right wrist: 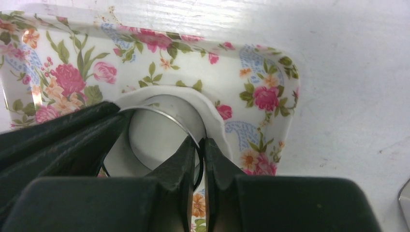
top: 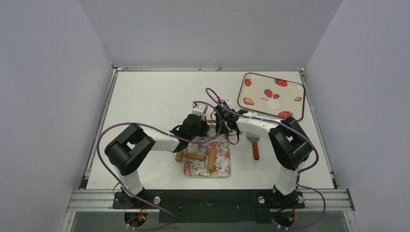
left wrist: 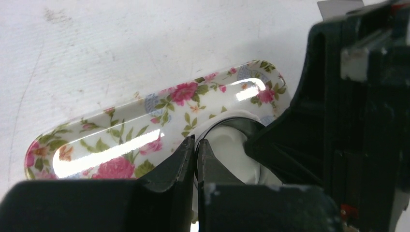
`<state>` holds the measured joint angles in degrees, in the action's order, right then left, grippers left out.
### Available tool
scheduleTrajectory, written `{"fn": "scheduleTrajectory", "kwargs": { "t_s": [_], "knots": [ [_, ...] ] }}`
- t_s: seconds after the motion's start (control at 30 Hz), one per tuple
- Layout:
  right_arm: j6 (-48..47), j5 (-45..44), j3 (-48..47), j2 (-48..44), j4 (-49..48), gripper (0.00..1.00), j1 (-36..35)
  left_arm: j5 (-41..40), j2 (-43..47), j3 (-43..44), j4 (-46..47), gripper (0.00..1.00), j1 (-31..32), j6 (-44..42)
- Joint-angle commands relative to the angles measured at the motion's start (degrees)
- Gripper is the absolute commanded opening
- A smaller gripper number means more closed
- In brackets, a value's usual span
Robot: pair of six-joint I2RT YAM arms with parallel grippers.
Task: Roll out the dumpling wrappers from the dough
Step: Press the dumpling wrapper on the work surface.
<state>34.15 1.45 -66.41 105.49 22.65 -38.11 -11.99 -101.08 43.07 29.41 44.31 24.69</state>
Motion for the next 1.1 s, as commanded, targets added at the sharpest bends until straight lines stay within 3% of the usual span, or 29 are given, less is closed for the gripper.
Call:
{"fn": "scheduleTrajectory", "kwargs": {
  "t_s": [0.0,0.23,0.43,0.67,0.8,0.97,1.07],
  "knots": [
    [6.6,4.8,10.1,-3.5,2.7,0.0,-4.4,1.3,-8.4,4.9,-6.4,0.0,-3.5,-7.5],
    [8.0,3.6,9.6,-4.5,0.6,0.0,-4.8,2.9,-12.6,10.9,-8.7,0.0,-3.1,-6.8],
    [-0.4,5.3,-2.2,2.6,7.1,0.0,1.0,-0.2,-6.8,2.2,-19.0,0.0,-0.6,2.1],
    [-3.1,6.2,-8.6,8.5,10.3,0.0,1.8,1.2,-0.7,-3.7,-16.9,0.0,2.8,1.4],
    [-0.5,5.5,-4.3,5.5,10.0,0.0,-0.3,1.3,-2.4,-4.0,-11.6,0.0,0.7,-0.3],
    [6.5,6.0,7.1,-1.8,6.4,0.0,-4.1,3.4,-8.4,4.7,-6.6,0.0,-4.3,-8.5],
    [7.4,5.4,7.9,-1.8,5.9,0.0,-4.6,3.8,-10.4,7.6,-6.7,0.0,-4.9,-9.9]
  ]
}}
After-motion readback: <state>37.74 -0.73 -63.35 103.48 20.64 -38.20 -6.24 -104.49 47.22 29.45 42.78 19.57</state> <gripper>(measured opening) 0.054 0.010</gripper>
